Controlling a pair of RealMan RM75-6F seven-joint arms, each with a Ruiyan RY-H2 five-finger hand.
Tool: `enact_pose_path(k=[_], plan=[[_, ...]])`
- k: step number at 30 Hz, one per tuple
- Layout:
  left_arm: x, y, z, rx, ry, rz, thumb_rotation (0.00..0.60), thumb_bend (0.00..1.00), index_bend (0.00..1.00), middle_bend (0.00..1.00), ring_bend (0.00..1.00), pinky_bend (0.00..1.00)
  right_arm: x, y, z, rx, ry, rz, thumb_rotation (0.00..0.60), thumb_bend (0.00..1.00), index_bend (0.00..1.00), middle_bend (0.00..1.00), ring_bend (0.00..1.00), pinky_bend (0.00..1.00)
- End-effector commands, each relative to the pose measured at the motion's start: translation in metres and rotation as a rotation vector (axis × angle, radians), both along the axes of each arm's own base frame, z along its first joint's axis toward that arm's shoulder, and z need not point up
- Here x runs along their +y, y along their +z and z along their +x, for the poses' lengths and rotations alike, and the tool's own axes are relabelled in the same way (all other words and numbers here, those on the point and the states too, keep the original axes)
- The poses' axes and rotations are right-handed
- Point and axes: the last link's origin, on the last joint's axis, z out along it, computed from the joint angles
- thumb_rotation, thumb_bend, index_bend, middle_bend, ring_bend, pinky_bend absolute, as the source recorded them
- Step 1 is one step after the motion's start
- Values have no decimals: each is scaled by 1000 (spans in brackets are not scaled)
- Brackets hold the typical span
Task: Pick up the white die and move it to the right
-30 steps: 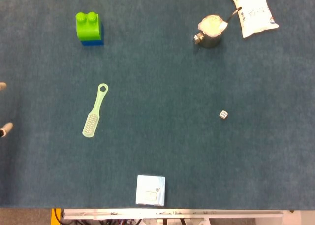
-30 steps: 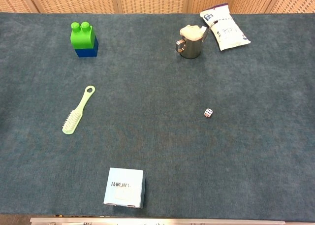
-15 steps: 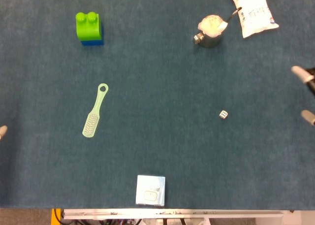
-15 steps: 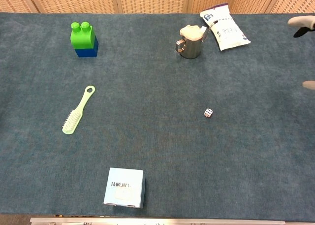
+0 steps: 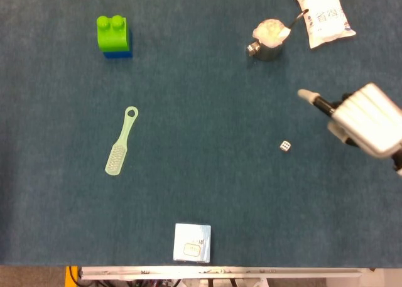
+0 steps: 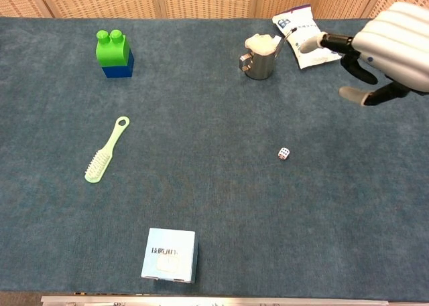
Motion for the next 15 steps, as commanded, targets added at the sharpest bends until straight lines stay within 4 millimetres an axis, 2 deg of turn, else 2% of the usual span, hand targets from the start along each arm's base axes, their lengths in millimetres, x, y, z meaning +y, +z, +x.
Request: enact_pose_path(k=[1,4,11,15], plan=[[-2,-1,-10,2,4,-11,600,22,257,218,221,375,-15,-12,10,29,15,17,600,533,248,970,948,1000],[-3,-1,-18,19,17,-15,600,22,260,218,222,380,-23,-22,13,53,10,38,600,689,248,999,983,1000],[-7,-1,-28,25,22,-24,600,22,261,219,222,381,-33,-46,13,107,-12,75,600,971,248,1000,1000,1000],[-9,0,-32,20,30,-25,600,22,261,219,223,384,-35,-56,11,141,-32,98,600,1000,248,1000,1000,1000]])
